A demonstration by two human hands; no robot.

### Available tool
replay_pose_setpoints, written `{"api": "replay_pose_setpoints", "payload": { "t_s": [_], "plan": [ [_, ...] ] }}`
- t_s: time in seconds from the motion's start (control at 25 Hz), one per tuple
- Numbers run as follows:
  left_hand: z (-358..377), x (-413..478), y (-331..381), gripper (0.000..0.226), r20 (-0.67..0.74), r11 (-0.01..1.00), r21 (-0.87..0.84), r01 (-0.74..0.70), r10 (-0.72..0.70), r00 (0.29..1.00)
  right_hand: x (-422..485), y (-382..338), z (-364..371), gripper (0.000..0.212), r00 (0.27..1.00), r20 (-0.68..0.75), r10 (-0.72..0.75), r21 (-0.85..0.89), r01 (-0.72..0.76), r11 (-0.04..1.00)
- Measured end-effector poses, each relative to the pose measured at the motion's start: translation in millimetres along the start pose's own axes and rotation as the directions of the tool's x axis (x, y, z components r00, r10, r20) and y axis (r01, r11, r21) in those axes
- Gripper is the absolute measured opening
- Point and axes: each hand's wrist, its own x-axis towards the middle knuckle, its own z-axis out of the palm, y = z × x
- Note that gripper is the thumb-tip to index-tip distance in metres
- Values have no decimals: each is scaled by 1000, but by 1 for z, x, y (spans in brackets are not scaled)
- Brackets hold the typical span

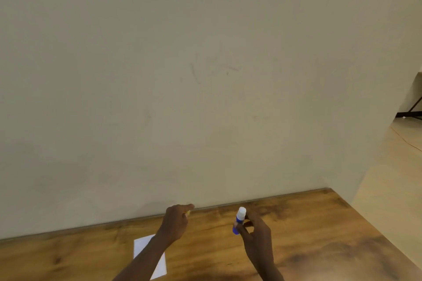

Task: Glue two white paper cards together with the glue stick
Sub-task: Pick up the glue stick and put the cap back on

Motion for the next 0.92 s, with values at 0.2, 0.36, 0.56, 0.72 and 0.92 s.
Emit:
{"api": "replay_pose_setpoints", "payload": {
  "t_s": [0.2,0.36,0.56,0.72,0.92],
  "plan": [
    [-88,-40,12,18,-173,867,-473,155,-264,949,-5,-83,10,10,988,44,-145,78,141,987],
    [-151,-60,36,15,-292,787,-614,54,-290,911,-6,-153,9,11,955,106,-276,118,263,957],
    [-218,-73,76,34,-414,742,-659,-122,-223,882,8,-233,-6,18,923,133,-360,148,341,928],
    [-245,-82,101,24,-422,666,-705,-245,-115,899,12,-276,-16,22,905,85,-418,196,396,897],
    [-247,-92,127,15,-320,750,-601,-274,89,943,-3,-293,-9,25,883,30,-469,203,454,868]
  ]
}}
